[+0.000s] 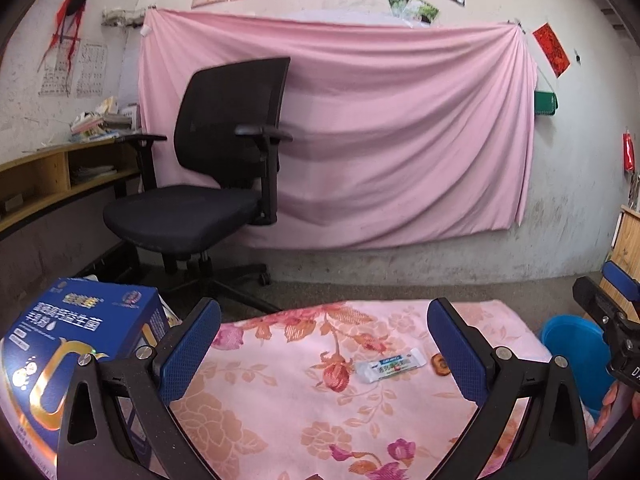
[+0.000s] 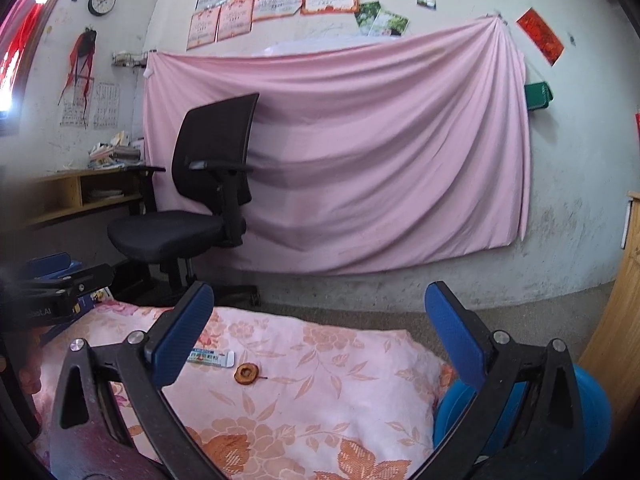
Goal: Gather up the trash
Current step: 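Move both tools back over the bed toward the white tube and brown ring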
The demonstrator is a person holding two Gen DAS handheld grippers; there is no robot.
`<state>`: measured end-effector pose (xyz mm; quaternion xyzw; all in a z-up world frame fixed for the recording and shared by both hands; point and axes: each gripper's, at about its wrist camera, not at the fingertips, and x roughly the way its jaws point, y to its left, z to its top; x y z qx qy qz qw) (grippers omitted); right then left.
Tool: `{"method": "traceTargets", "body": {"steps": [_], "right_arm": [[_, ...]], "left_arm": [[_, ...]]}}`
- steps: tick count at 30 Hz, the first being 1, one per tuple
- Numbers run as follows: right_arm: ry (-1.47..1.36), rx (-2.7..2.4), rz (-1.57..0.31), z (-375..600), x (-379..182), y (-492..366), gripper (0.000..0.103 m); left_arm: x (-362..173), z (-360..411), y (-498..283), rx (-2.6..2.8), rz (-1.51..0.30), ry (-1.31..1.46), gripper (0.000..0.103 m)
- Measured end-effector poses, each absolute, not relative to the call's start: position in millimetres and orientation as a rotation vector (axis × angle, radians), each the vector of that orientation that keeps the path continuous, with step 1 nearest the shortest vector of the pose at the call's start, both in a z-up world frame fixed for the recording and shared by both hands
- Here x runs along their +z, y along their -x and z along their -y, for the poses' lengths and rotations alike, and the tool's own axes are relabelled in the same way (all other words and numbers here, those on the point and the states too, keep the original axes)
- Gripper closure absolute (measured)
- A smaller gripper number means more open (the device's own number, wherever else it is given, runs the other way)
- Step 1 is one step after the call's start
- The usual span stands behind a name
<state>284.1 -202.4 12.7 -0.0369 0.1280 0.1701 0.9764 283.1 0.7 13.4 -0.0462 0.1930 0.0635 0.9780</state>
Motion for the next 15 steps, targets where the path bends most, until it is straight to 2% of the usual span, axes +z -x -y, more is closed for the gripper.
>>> {"method": "traceTargets", "body": {"steps": [8, 11, 13, 15], "right_arm": [[0.11, 0.399, -0.602, 179, -24, -348, 0.0], [0.123, 0.448, -0.725, 168, -39, -363, 0.003], [0.125, 0.464, -0.779, 161, -47, -370, 0.004], [0.133, 0.501, -0.836, 154, -55, -376, 0.01]], "left_arm": [[-13, -13, -325, 0.166, -0.631, 0.116, 0.002], [-23, -15, -336, 0.158, -0.697, 0.13, 0.003], [-29, -16, -342, 0.144, -0.735, 0.139, 0.01], [-34, -18, -347, 0.129, -0.768, 0.147, 0.019]]}}
